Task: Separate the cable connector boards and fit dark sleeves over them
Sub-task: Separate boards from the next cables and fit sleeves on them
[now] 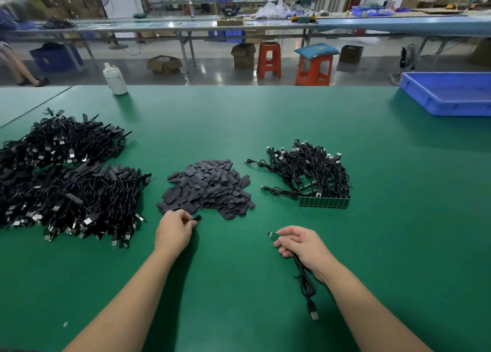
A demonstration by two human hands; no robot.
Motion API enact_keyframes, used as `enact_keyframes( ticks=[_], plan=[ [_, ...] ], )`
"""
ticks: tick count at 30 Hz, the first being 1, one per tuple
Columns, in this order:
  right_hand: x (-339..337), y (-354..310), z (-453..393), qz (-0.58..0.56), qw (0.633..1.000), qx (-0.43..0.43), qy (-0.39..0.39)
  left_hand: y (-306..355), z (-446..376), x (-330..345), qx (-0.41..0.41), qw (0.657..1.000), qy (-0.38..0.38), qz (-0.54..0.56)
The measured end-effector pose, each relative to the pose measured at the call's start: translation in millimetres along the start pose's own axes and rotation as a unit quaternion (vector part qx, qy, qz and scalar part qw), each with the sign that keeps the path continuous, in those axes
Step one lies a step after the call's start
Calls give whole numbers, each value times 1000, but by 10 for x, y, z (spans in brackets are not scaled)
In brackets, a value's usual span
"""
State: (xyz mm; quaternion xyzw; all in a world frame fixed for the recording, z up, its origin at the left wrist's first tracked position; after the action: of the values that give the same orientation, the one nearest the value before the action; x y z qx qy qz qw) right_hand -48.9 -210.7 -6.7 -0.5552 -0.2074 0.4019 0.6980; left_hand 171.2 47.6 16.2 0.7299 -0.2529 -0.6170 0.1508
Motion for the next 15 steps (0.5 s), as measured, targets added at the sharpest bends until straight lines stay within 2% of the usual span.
enact_keyframes(
  ticks=[3, 7, 11, 15],
  plan=[
    [36, 33, -26, 15, 1000, 3, 2, 267, 167, 39, 59, 998, -23, 24],
    [50, 60, -18, 42, 999, -4, -7, 598, 451, 260, 132, 986, -101, 27],
    [-5, 97, 9, 26, 999, 13, -28, 839, 658, 434, 266, 955, -127, -46],
    [1, 91, 32, -15, 998, 27, -56, 857, 716, 502, 321, 929, -128, -131]
  ],
)
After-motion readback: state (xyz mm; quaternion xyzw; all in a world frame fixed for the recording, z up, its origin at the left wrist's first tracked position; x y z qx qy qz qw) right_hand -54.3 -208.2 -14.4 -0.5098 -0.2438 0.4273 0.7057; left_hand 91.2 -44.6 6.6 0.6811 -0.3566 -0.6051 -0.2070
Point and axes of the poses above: each hand's wrist, its own z-axis away from the middle knuckle, its own x-axis out of the palm, y = z × x, the point moved 9 cm from there along -z, towards the middle knuckle, and after that the axes turned 15 degrees about y, right-handed, at the moved point
